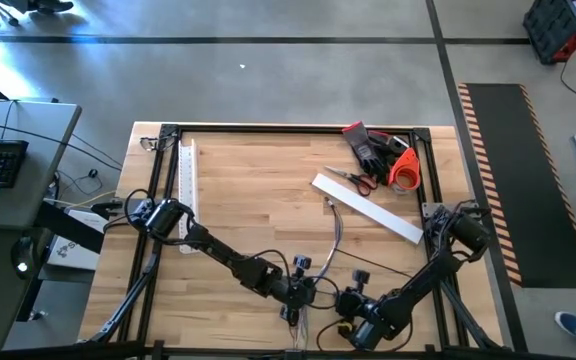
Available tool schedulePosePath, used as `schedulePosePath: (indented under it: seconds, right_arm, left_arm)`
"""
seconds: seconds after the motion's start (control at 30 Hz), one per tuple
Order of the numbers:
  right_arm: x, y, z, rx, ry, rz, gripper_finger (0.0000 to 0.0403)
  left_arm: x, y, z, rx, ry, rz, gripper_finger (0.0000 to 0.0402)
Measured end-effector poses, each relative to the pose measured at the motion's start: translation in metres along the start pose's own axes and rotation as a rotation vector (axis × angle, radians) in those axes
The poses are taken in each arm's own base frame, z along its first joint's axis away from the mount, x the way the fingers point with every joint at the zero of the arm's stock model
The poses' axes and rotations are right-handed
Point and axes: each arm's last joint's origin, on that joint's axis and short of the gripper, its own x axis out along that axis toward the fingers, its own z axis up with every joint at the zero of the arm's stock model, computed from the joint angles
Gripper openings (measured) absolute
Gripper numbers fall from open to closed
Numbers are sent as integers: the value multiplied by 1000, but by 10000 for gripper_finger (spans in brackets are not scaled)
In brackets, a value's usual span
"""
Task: Ziptie cables
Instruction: Wrap the zip tie on the cable
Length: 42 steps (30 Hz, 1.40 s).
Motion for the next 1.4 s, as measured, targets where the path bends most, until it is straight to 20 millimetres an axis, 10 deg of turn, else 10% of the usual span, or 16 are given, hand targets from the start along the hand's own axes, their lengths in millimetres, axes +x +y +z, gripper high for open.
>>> schedulePosePath:
  seconds: [0.47,0.9,1.4]
  right_arm:
    - [15,-1,38,-65,-83,58,175]
    - [27,-5,32,-59,-156,59,10]
    - [-10,10,-22,34,-94,36,0]
  left_arm:
    - [-1,0,0,3,5,-3,0]
    - [-1,-1,-1,-1,4,-4,0]
    - [-1,-3,-3,-7,26,-42,0]
